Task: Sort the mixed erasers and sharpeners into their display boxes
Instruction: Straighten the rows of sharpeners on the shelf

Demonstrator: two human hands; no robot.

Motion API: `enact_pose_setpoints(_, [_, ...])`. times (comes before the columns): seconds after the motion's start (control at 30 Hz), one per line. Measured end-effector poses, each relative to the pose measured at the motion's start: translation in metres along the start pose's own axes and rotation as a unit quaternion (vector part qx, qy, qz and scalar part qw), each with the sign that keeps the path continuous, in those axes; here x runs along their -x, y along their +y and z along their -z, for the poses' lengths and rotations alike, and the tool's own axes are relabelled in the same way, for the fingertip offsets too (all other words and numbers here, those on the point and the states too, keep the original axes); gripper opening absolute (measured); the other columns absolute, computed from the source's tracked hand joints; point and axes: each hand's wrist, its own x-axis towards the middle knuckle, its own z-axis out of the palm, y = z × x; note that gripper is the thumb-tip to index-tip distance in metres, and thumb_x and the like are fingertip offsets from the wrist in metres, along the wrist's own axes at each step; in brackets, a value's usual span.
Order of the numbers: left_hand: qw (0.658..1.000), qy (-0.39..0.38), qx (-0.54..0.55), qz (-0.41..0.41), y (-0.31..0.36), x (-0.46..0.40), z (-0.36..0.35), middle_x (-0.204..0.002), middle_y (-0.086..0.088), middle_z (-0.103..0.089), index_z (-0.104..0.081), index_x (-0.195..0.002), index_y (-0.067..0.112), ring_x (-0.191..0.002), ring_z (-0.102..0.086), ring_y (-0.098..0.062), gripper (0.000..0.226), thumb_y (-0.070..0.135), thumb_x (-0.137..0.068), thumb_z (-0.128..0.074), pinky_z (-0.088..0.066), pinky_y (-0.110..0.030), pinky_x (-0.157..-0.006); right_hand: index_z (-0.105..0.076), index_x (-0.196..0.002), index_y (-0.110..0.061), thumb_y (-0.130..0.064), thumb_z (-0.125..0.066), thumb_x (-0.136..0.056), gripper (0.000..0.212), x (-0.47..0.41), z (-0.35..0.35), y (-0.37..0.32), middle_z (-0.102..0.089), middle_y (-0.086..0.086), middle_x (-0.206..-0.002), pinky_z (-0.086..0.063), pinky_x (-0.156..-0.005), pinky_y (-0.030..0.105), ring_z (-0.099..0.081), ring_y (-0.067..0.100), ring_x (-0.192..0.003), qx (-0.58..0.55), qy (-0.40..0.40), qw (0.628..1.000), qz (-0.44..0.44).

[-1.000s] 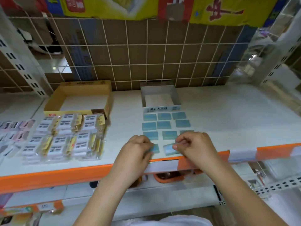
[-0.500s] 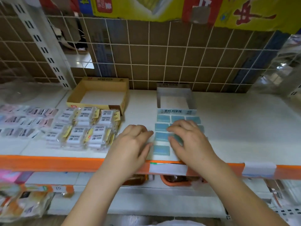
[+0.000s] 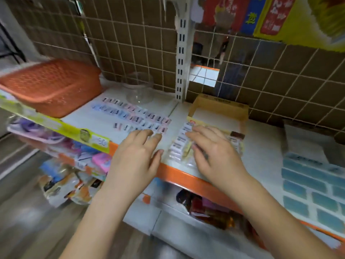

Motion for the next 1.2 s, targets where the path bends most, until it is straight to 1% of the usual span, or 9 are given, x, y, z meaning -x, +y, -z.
enact_pose_setpoints(0.13, [0.999,0.008,-0.014,0.037,-0.076,0.013,0.023,-0.103,-0.016,-0.065,-0.065,-0.106,0.003,-0.095,-0.062,-0.034,0.046,0.031,-0.082,-0.040,-0.051,-0.038,-0.080,-0.067,-0.104,-0.004,-0.017,-0.038,-0.078,0.041,-0.038,-0.050,-0.052,-0.066,0.016,-0.107,-0.053,-0.082,0.046,-0.063,0.035,-0.096,0.004,0.000,1.000,0.020])
enact_pose_setpoints(0.27, [0.997,0.024,-0.019,0.066,-0.149,0.029,0.042,-0.109,-0.017,-0.064,-0.064,-0.110,0.002,-0.099,-0.061,-0.032,0.046,0.031,-0.082,-0.040,-0.039,-0.034,-0.088,-0.067,-0.105,-0.003,-0.019,-0.037,-0.077,0.044,-0.076,-0.095,-0.101,-0.066,0.018,-0.107,-0.051,-0.083,0.047,-0.064,0.036,-0.095,0.002,0.000,1.000,0.024])
enact_pose_setpoints(0.33, [0.996,0.024,-0.027,0.080,-0.183,0.034,0.050,-0.109,-0.019,-0.063,-0.063,-0.111,0.002,-0.098,-0.061,-0.034,0.047,0.031,-0.082,-0.041,-0.047,-0.037,-0.086,-0.067,-0.105,-0.003,-0.020,-0.038,-0.078,0.043,-0.093,-0.115,-0.121,-0.066,0.019,-0.108,-0.051,-0.082,0.047,-0.064,0.036,-0.095,-0.004,0.001,1.000,0.031])
enact_pose_setpoints(0.4, [0.994,0.024,-0.034,0.101,-0.213,0.036,0.057,-0.110,-0.019,-0.063,-0.062,-0.113,0.002,-0.098,-0.061,-0.036,0.049,0.032,-0.082,-0.041,-0.050,-0.044,-0.084,-0.067,-0.106,-0.003,-0.017,-0.043,-0.078,0.039,-0.110,-0.132,-0.139,-0.066,0.019,-0.108,-0.051,-0.081,0.048,-0.064,0.038,-0.095,-0.005,0.001,1.000,0.031])
enact_pose_setpoints(0.5, [0.990,0.029,-0.046,0.127,-0.253,0.033,0.065,-0.111,-0.018,-0.063,-0.062,-0.114,0.002,-0.101,-0.060,-0.036,0.050,0.033,-0.082,-0.040,-0.048,-0.046,-0.086,-0.067,-0.107,-0.003,-0.010,-0.053,-0.073,0.037,-0.139,-0.153,-0.158,-0.066,0.019,-0.109,-0.050,-0.080,0.049,-0.064,0.038,-0.096,-0.015,0.002,0.999,0.037])
enact_pose_setpoints(0.73, [0.985,0.037,-0.055,0.157,-0.328,-0.002,0.071,-0.111,-0.016,-0.063,-0.063,-0.113,0.003,-0.102,-0.059,-0.035,0.054,0.036,-0.081,-0.035,-0.048,-0.043,-0.086,-0.067,-0.105,-0.002,-0.009,-0.050,-0.075,0.036,-0.217,-0.193,-0.176,-0.065,0.021,-0.109,-0.050,-0.081,0.048,-0.062,0.040,-0.094,-0.037,-0.002,0.998,0.053])
enact_pose_setpoints(0.9, [0.985,0.032,-0.060,0.157,-0.378,-0.038,0.066,-0.107,-0.018,-0.064,-0.063,-0.112,0.002,-0.099,-0.058,-0.037,0.054,0.037,-0.081,-0.036,-0.047,-0.042,-0.087,-0.065,-0.110,-0.008,-0.016,-0.044,-0.079,0.039,-0.274,-0.221,-0.169,-0.063,0.012,-0.117,-0.044,-0.093,0.039,-0.058,0.033,-0.106,-0.081,-0.060,0.994,0.052])
enact_pose_setpoints(1.1, [0.986,-0.038,-0.042,0.154,-0.427,-0.088,0.059,-0.106,-0.019,-0.061,-0.059,-0.119,0.005,-0.102,-0.055,-0.037,0.047,0.031,-0.083,-0.045,-0.043,-0.041,-0.086,-0.064,-0.108,-0.015,-0.020,-0.045,-0.089,0.027,-0.331,-0.249,-0.162,-0.064,0.007,-0.110,-0.046,-0.085,0.038,-0.057,0.027,-0.103,-0.016,-0.130,0.991,0.041])
enact_pose_setpoints(1.2, [0.986,-0.102,-0.013,0.128,-0.446,-0.118,0.054,-0.108,-0.020,-0.062,-0.061,-0.117,0.007,-0.103,-0.055,-0.034,0.055,0.040,-0.079,-0.038,-0.043,-0.038,-0.085,-0.059,-0.114,-0.019,-0.021,-0.048,-0.092,0.024,-0.358,-0.264,-0.167,-0.060,0.002,-0.116,-0.041,-0.083,0.027,-0.056,0.022,-0.106,0.000,-0.194,0.981,0.009])
